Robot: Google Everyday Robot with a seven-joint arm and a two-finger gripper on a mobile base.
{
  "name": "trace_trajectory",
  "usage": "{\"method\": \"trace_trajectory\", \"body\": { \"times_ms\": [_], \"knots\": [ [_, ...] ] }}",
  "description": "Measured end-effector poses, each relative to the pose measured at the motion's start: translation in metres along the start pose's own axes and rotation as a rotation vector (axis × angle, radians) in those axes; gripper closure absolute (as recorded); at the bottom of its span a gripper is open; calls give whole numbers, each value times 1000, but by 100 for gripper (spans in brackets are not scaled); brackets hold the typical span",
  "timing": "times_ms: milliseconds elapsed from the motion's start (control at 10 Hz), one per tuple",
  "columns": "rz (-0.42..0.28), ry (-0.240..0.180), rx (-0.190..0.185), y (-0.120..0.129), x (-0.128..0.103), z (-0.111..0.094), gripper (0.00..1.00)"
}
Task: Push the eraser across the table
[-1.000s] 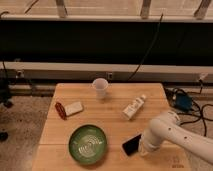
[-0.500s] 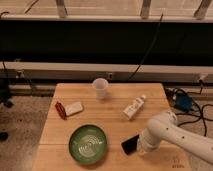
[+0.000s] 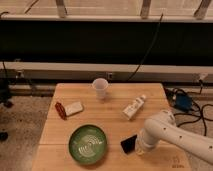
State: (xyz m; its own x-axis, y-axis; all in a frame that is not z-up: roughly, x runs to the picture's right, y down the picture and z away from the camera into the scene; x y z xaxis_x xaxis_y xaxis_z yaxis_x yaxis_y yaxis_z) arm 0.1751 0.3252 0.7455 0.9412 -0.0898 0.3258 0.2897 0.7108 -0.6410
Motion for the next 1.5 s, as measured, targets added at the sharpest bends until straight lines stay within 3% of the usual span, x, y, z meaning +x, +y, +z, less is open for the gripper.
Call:
{"method": "trace_trajectory", "body": {
  "times_ms": [1500],
  "knots": [
    [-78,25,6,-18,-20,-1,98]
  ]
}}
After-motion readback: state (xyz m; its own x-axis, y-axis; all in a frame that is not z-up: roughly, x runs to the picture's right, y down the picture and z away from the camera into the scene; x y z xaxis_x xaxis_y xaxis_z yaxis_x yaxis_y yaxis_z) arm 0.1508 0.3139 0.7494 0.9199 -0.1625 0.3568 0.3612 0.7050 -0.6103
